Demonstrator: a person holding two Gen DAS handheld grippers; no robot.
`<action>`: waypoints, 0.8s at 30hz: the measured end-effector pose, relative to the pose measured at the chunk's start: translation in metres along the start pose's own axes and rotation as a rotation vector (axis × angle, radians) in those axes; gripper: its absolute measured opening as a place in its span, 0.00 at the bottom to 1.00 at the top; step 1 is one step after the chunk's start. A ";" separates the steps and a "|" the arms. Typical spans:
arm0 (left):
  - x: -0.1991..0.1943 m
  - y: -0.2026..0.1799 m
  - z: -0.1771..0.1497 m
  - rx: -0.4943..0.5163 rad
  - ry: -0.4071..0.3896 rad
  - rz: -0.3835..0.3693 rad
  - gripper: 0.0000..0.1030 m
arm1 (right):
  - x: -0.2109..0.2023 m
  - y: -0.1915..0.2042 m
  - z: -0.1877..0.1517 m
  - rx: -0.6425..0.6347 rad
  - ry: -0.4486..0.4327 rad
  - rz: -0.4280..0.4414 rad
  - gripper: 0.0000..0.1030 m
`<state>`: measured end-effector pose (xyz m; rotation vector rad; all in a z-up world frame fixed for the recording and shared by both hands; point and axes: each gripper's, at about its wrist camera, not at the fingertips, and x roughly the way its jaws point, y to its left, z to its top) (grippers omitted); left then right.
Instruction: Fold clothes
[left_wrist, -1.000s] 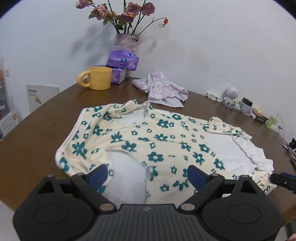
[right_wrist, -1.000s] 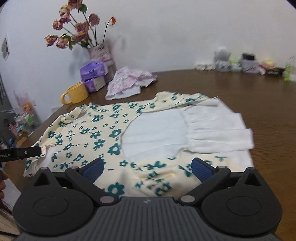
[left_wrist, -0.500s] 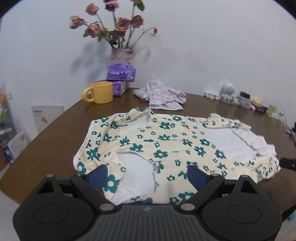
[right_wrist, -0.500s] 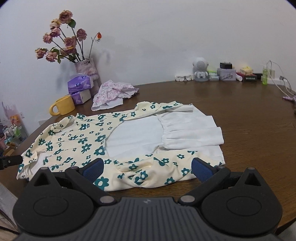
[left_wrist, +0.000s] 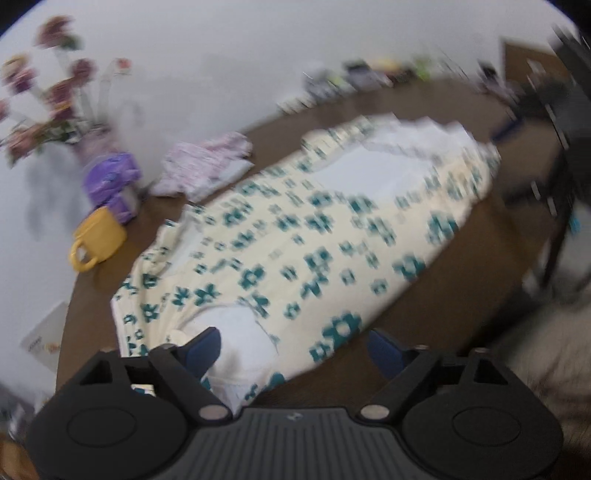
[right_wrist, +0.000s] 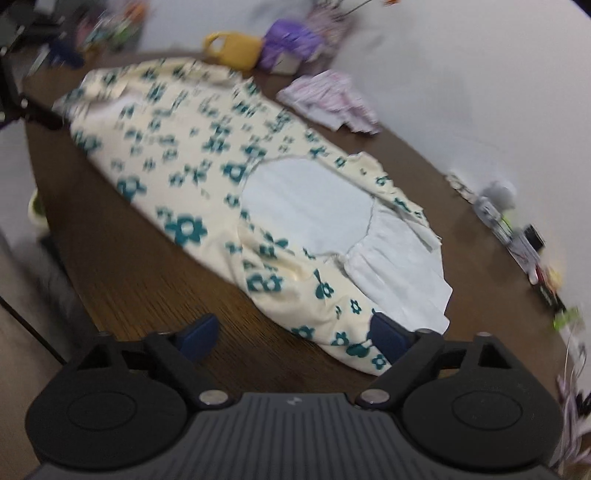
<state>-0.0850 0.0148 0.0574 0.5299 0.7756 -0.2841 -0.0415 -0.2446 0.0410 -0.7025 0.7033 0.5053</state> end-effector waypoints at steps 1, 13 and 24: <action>0.003 -0.002 0.000 0.042 0.009 -0.011 0.70 | 0.001 -0.003 0.000 -0.021 0.010 0.008 0.76; 0.023 -0.016 0.006 0.381 0.085 -0.084 0.37 | 0.013 -0.015 0.010 -0.233 0.058 0.085 0.52; 0.038 -0.021 0.014 0.543 0.139 -0.118 0.10 | 0.027 -0.026 0.012 -0.243 0.068 0.157 0.37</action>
